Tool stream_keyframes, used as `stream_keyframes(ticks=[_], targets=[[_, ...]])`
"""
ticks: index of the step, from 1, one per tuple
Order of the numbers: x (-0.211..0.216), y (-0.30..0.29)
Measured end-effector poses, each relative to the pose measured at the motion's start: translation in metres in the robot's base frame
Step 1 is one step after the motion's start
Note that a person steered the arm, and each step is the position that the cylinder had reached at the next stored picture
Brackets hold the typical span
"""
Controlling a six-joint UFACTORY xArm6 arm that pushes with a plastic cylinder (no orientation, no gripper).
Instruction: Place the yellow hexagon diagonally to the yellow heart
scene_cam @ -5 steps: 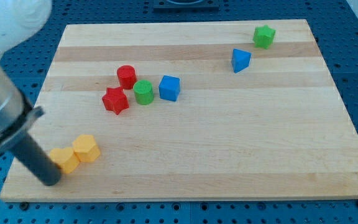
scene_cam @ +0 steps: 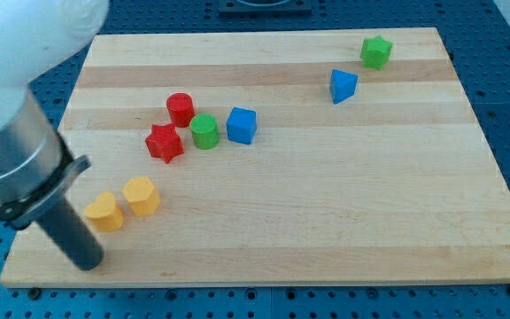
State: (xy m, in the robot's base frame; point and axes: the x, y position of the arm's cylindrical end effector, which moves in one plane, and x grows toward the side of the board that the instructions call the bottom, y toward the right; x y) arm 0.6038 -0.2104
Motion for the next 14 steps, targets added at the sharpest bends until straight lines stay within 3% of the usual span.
stream_keyframes(ticks=[1, 3, 6, 9, 11, 14], targets=[[0.002, -0.018], [-0.074, -0.026], [-0.079, -0.015], [-0.072, -0.055], [-0.051, -0.051], [-0.067, -0.01]])
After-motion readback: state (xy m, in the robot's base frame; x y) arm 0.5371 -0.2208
